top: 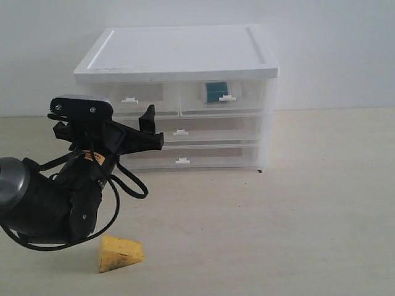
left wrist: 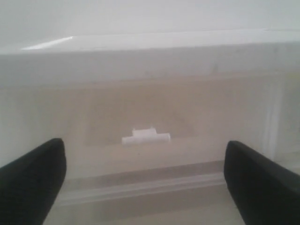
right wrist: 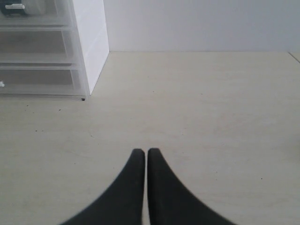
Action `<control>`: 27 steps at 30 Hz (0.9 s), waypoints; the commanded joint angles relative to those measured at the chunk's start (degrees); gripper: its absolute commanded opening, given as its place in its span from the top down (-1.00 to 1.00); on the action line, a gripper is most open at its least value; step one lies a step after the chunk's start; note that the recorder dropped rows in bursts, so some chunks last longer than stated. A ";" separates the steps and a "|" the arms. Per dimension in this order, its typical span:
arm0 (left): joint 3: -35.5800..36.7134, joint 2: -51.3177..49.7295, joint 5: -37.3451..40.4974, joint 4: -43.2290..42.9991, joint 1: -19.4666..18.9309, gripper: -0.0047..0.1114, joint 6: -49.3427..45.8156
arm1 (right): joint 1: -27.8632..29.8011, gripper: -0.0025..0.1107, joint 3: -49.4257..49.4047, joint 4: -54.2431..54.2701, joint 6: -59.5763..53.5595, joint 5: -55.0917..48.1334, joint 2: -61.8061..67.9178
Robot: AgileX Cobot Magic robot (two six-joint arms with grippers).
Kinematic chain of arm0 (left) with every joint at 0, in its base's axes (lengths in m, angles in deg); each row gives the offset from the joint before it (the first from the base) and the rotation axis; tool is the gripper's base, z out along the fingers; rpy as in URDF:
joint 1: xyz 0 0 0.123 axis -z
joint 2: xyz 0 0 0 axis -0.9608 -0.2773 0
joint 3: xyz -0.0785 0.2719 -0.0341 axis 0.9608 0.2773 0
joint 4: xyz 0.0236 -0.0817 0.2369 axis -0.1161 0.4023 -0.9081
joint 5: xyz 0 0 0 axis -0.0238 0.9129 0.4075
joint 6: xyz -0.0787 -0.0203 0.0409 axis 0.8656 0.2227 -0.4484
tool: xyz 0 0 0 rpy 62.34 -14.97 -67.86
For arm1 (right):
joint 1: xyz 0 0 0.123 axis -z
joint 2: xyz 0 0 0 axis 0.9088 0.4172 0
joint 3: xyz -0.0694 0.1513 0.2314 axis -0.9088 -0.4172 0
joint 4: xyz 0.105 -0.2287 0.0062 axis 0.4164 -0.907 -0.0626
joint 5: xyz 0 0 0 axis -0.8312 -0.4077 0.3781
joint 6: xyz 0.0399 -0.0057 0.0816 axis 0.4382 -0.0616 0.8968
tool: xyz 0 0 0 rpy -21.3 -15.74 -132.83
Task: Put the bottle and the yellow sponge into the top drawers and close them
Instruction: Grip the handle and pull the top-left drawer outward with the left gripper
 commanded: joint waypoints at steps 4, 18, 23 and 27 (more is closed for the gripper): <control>-2.39 -1.16 -0.57 2.42 0.12 -0.48 -1.20 | 0.15 0.96 -0.28 -0.15 0.00 0.30 -0.39; -4.98 -2.94 -0.57 3.09 -1.88 -0.42 -1.61 | 0.15 0.96 -0.28 -0.15 0.00 0.42 -0.39; -5.07 -3.15 -0.57 1.36 -2.84 -0.41 -1.45 | 0.15 0.96 -0.28 -0.15 0.00 0.29 -0.39; -5.22 -3.15 -0.57 -1.01 -3.11 -0.41 -0.27 | 0.15 0.96 -0.28 -0.15 0.00 0.29 -0.39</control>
